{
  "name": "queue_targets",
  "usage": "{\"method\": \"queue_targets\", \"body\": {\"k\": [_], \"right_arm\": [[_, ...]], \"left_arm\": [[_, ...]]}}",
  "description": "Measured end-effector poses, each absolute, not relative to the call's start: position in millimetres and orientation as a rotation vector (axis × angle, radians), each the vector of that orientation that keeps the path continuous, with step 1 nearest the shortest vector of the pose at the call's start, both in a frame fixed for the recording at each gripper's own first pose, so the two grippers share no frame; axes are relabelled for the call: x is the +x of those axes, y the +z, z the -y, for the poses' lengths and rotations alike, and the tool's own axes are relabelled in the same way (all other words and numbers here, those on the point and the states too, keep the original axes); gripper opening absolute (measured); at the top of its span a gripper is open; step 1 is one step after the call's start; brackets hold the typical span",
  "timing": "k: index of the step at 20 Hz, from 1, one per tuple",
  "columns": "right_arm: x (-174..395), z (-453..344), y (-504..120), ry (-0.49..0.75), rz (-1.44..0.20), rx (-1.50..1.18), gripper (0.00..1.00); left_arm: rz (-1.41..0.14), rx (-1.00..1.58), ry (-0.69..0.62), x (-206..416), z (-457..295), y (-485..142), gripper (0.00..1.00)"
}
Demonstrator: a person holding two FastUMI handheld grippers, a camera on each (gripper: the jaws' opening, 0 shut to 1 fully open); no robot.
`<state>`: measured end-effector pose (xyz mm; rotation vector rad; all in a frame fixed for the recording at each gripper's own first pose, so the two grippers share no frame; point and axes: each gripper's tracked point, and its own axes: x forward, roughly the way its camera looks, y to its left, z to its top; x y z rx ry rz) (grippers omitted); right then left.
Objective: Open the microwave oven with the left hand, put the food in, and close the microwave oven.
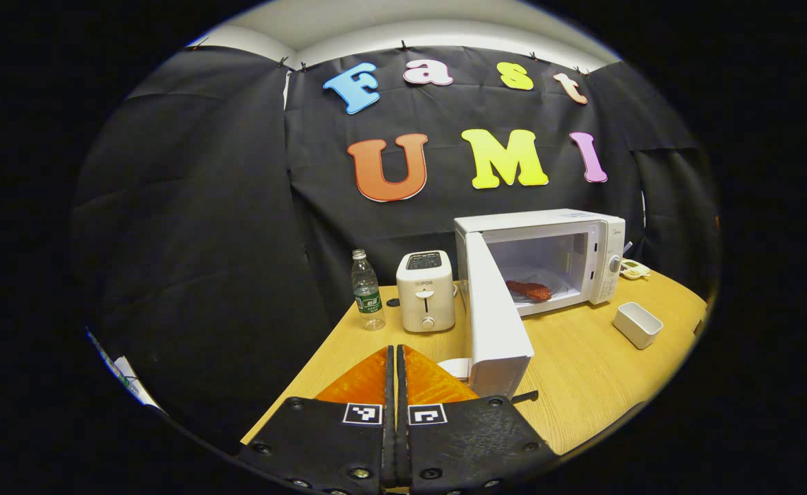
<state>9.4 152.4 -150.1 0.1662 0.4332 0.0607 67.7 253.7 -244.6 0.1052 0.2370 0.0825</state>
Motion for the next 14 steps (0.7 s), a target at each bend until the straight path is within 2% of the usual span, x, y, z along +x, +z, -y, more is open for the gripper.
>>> {"method": "queue_targets", "body": {"k": [1, 14], "right_arm": [[11, -151, -150, 0.063, -0.431, 0.165, 1.0], [52, -101, -164, 0.074, -0.462, 0.2, 1.0]], "left_arm": [[-0.247, 0.098, 0.073, 68, -249, -248, 0.0], [-0.275, 0.081, -0.076, 96, -126, -261, 0.0]]}}
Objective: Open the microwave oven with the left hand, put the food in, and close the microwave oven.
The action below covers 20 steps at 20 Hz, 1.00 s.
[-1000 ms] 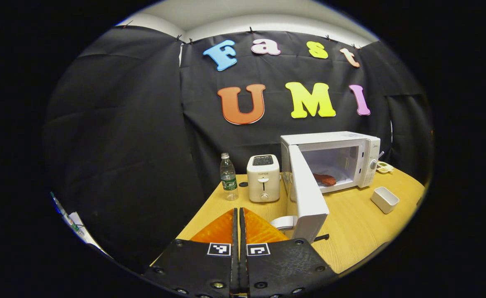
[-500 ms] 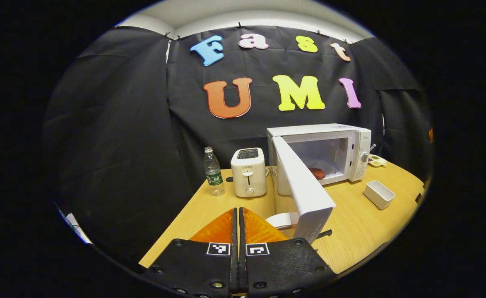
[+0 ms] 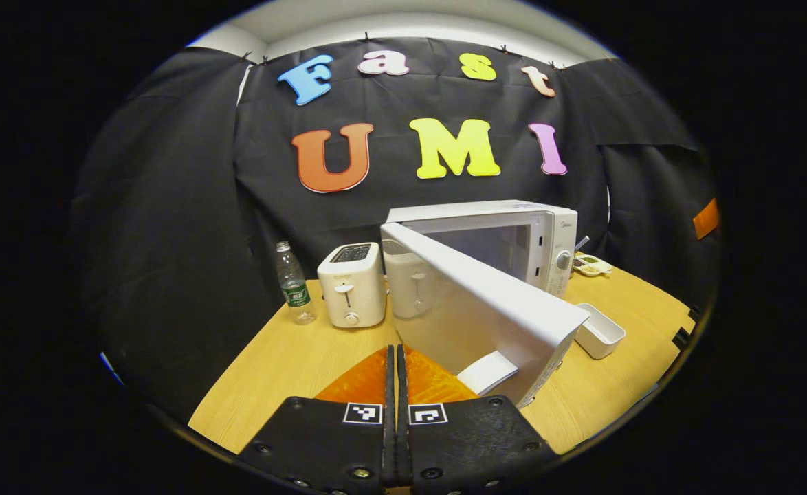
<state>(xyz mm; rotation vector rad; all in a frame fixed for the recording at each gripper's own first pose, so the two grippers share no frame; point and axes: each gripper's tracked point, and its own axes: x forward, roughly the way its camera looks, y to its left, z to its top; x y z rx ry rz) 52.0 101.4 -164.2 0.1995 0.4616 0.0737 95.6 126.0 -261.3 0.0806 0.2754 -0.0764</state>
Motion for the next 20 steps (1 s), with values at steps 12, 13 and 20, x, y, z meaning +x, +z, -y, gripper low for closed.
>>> {"method": "queue_targets", "body": {"k": [12, 13, 20], "right_arm": [[114, -29, -178, 0.091, -0.478, 0.214, 1.0], [118, -22, -179, 0.089, -0.476, 0.214, 1.0], [137, 18, -184, 0.072, -0.493, 0.238, 1.0]], "left_arm": [[-0.276, 0.105, -0.21, 150, 1, -264, 0.0], [-0.276, 0.106, -0.219, 156, 10, -264, 0.0], [-0.29, 0.126, -0.272, 189, 63, -270, 0.0]]}}
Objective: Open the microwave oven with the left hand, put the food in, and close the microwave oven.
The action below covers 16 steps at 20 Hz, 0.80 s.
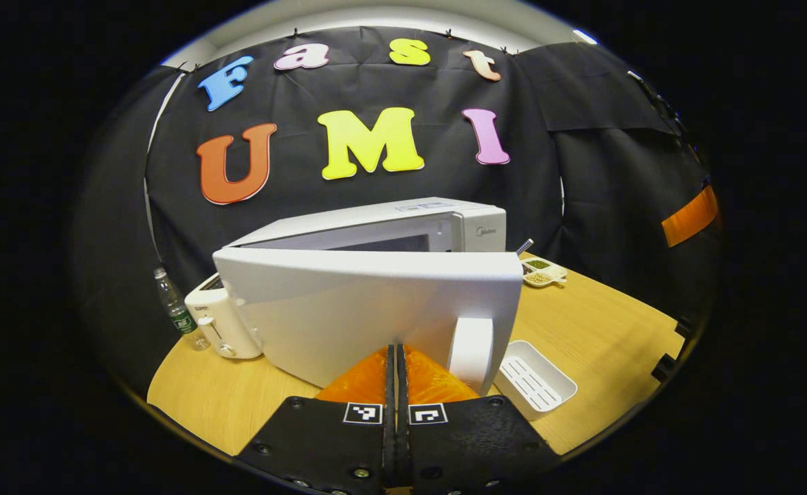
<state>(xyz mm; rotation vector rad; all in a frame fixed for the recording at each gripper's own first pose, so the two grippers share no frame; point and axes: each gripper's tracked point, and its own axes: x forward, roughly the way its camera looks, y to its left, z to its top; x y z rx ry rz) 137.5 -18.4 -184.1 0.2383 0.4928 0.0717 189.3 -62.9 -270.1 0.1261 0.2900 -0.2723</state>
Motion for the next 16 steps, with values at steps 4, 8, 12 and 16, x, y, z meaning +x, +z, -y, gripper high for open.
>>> {"method": "queue_targets", "body": {"k": [4, 8, 12, 16], "right_arm": [[146, 33, -189, 0.064, -0.505, 0.258, 0.9], [152, 44, -193, 0.057, -0.514, 0.282, 1.0], [161, 52, -195, 0.052, -0.521, 0.29, 0.9], [169, 58, -198, 0.046, -0.533, 0.294, 1.0]], "left_arm": [[-0.294, 0.128, -0.296, 212, 83, -270, 0.0], [-0.285, 0.145, -0.305, 236, 97, -266, 0.0], [-0.283, 0.135, -0.31, 258, 111, -266, 0.0], [-0.291, 0.126, -0.314, 279, 120, -268, 0.0]]}}
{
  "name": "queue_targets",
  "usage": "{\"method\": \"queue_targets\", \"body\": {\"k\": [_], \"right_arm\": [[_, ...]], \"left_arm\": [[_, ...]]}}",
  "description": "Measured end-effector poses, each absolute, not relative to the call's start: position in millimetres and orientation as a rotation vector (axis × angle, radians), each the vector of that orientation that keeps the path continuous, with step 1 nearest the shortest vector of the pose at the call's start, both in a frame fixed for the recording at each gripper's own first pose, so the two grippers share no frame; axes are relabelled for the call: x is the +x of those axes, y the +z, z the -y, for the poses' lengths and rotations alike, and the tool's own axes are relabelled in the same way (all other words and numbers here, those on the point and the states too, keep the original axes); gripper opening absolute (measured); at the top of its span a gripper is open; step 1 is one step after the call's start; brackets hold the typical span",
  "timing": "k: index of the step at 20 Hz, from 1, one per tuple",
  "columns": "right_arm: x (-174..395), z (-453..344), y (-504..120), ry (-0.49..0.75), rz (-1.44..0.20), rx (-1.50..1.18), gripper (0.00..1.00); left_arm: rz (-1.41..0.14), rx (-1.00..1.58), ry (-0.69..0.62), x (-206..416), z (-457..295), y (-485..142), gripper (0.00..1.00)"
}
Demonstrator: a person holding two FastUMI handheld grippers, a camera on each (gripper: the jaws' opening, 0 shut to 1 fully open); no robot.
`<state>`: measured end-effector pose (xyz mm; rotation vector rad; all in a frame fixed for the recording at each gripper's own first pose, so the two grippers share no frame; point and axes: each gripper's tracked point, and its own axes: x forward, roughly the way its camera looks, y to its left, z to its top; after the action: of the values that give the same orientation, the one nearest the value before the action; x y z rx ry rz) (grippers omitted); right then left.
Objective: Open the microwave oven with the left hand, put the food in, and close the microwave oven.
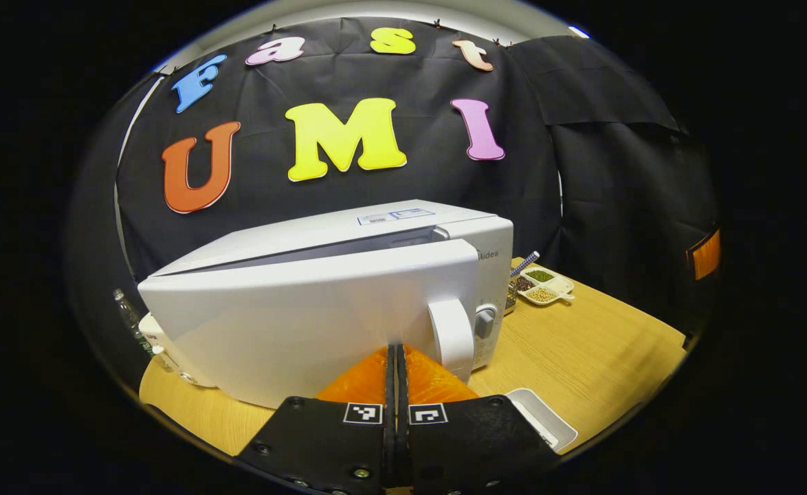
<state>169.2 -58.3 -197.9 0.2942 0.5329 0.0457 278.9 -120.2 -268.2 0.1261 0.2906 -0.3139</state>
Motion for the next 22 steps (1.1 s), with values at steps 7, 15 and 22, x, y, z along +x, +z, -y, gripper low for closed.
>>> {"method": "queue_targets", "body": {"k": [7, 15, 22], "right_arm": [[177, 69, -196, 0.038, -0.526, 0.303, 1.0], [173, 70, -200, 0.046, -0.509, 0.34, 1.0], [135, 68, -197, -0.007, -0.457, 0.321, 1.0]], "left_arm": [[-0.302, 0.083, -0.312, 304, 130, -268, 0.0], [-0.357, 0.06, -0.258, 311, 132, -272, 0.0], [-0.34, 0.14, -0.246, 258, 104, -259, 0.0]]}}
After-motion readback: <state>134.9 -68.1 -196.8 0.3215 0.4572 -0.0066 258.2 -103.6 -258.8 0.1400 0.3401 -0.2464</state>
